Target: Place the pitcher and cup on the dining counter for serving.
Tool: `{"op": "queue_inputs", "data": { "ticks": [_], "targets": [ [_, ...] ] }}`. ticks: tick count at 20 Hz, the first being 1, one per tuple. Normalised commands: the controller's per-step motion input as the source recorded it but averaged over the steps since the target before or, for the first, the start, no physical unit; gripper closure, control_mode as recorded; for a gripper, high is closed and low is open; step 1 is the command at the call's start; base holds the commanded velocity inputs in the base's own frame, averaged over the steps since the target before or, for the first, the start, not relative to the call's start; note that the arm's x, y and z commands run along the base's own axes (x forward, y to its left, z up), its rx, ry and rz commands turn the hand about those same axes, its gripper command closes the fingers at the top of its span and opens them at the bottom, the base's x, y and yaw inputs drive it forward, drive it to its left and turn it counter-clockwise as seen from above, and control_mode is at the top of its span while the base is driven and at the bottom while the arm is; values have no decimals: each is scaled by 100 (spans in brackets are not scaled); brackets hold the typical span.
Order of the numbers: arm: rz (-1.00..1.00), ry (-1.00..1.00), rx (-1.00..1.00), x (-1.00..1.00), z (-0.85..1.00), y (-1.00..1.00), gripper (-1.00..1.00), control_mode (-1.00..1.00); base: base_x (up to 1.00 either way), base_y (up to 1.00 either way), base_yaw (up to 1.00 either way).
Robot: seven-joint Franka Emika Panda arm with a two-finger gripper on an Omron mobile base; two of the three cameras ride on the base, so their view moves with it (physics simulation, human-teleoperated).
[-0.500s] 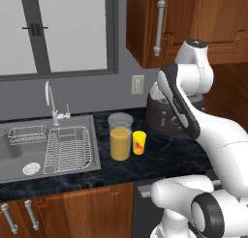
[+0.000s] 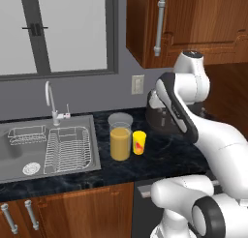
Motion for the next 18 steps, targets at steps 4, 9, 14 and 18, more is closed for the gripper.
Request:
{"op": "queue_inputs", "data": {
  "ticks": [4,9,14,18],
  "targets": [
    [0,6,1,0,-55,0,-100,-100,0,0,0],
    [0,2,0,3,-44,0,-100,-100,0,0,0],
    [0,0,2,2,-42,0,-100,-100,0,0,0],
    [0,0,3,2,-32,0,-100,-100,0,0,0]
  ]
}}
